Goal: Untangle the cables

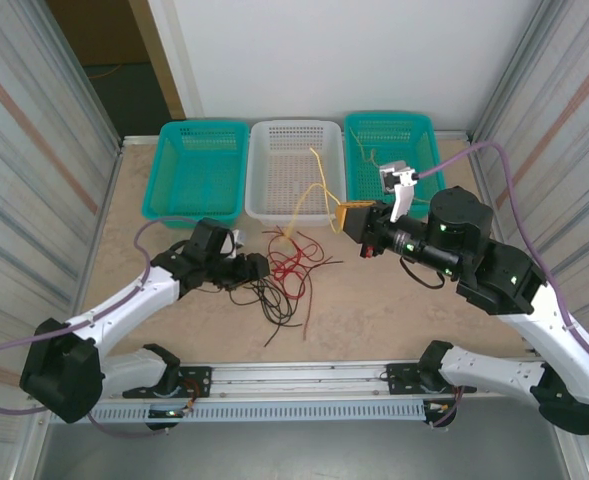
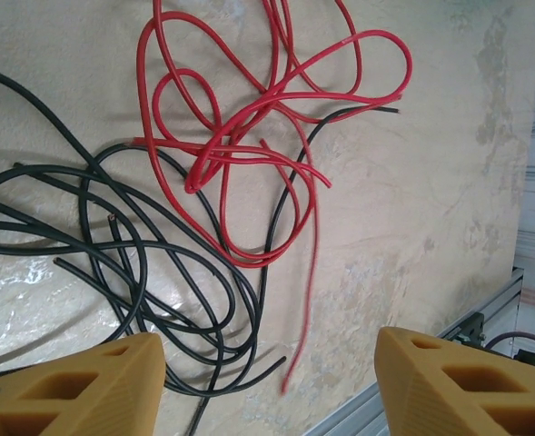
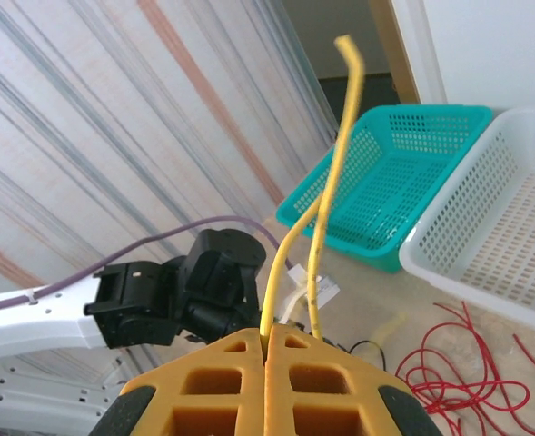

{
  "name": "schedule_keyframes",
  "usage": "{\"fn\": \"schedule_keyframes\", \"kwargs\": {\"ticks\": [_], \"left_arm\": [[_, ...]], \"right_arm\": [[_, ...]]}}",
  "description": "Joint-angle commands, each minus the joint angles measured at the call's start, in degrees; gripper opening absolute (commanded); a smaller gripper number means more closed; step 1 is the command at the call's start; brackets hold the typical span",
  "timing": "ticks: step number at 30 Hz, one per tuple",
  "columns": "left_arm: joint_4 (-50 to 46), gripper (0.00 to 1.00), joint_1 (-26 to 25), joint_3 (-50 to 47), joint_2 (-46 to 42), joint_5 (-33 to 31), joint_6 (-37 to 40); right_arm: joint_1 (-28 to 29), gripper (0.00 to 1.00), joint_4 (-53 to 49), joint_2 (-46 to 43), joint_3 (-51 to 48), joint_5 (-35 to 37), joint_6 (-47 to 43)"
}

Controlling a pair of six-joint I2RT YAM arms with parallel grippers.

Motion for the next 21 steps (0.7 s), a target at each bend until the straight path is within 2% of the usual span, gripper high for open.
{"fn": "schedule_keyframes", "kwargs": {"ticks": [1, 8, 10, 14, 21], "left_arm": [[-1.3, 0.65, 0.4, -0.7, -5.4, 2.4, -0.7], [-4.4, 0.75, 0.4, 4.3, -19.0, -1.7, 4.0], [-5.2, 0.75, 0.4, 6.3, -19.7, -2.4, 5.7], [-2.7, 0.75, 0.4, 9.0, -19.1, 0.3, 7.6], [-0.2, 0.74, 0.2, 10.1, -16.8, 2.5, 6.9]], "right_arm": [[-1.1, 0.0, -0.1, -0.5, 0.7, 1.2, -0.9], [-3.3, 0.0, 0.2, 0.4, -1.2, 2.8, 0.7], [-3.6, 0.0, 0.3, 1.1, -1.3, 2.7, 1.5], [-3.7, 0.0, 0.5, 2.0, -1.7, 2.6, 1.9], [-4.6, 0.0, -0.2, 2.4, -1.6, 2.1, 2.9]]}}
